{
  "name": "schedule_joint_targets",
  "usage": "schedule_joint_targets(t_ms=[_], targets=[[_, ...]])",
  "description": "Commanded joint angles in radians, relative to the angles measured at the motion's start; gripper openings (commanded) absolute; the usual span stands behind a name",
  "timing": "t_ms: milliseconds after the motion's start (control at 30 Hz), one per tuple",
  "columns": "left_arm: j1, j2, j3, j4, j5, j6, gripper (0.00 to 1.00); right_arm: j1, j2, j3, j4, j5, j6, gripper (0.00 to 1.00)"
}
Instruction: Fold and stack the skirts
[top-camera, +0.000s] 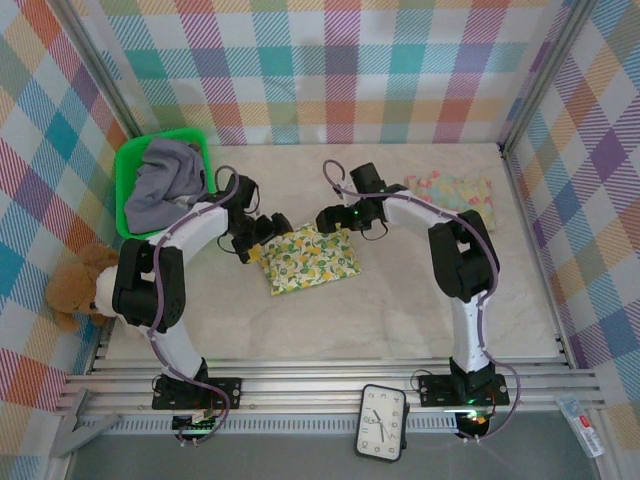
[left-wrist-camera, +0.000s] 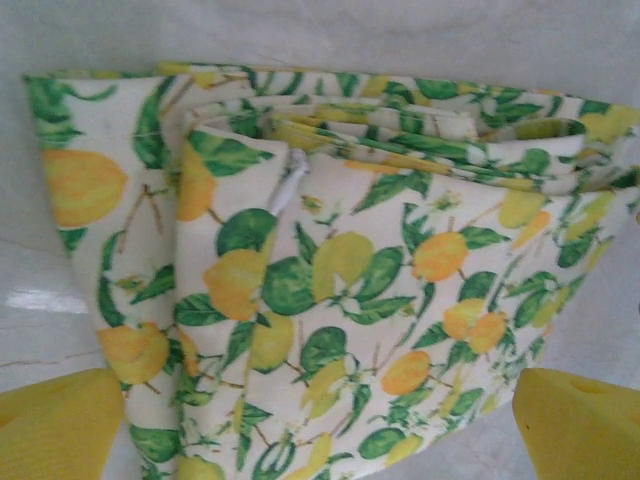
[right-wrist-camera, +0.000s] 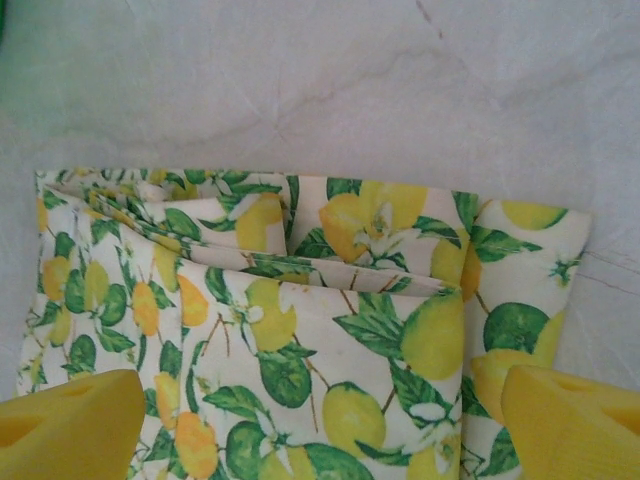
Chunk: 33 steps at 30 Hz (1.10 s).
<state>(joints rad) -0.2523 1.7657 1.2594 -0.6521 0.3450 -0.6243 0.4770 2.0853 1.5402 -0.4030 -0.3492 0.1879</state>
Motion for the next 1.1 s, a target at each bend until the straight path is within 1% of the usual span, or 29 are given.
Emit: schedule_joint_targets(t_ms=[0,100,167,200,400,433,500,600,633,733,933,967,1067], targets=[[0.01,-0.032,-0.021,-0.023,-0.049,-0.025,0.97,-0.002,0.033,0.051,-0.055,-0.052,-0.058,0.9],[0.01,-0.021,-0.034,-0.011,-0.043,-0.022,0.9,-0.002,0.056,0.068,-0.062,-0.079,-0.062,0.87],[0.01,-0.006,-0.033,-0.004,-0.034,-0.018,0.85,-0.001,0.058,0.07,-0.056,-0.104,-0.065,0.81],[0.01,0.003,-0.032,0.0,-0.03,-0.018,0.81,-0.001,0.056,0.068,-0.05,-0.111,-0.067,0.78],[0.01,0.07,-0.025,0.022,-0.021,-0.017,0.56,-0.002,0.053,0.075,-0.041,-0.128,-0.083,0.51],[0.01,0.083,-0.025,0.023,-0.024,-0.016,0.52,-0.001,0.05,0.076,-0.037,-0.13,-0.084,0.46],[0.01,0.102,-0.026,0.022,-0.038,-0.012,0.5,-0.001,0.039,0.071,-0.028,-0.126,-0.083,0.35],[0.011,0.126,-0.035,0.033,-0.048,-0.005,0.42,-0.001,0.004,0.046,0.01,-0.128,-0.076,0.18],[0.012,0.133,-0.041,0.039,-0.045,-0.004,0.38,-0.001,-0.01,0.036,0.025,-0.134,-0.074,0.14],[0.013,0.138,-0.057,0.056,-0.04,0.001,0.26,-0.001,-0.035,0.024,0.056,-0.174,-0.074,0.08],[0.027,0.128,-0.1,0.091,-0.034,0.026,0.03,-0.002,0.001,0.042,0.102,-0.219,-0.053,0.03],[0.031,0.127,-0.109,0.097,-0.031,0.029,0.0,-0.002,0.01,0.044,0.12,-0.225,-0.046,0.03],[0.039,0.121,-0.128,0.112,-0.029,0.04,0.0,-0.002,0.061,0.081,0.136,-0.198,-0.019,0.02]])
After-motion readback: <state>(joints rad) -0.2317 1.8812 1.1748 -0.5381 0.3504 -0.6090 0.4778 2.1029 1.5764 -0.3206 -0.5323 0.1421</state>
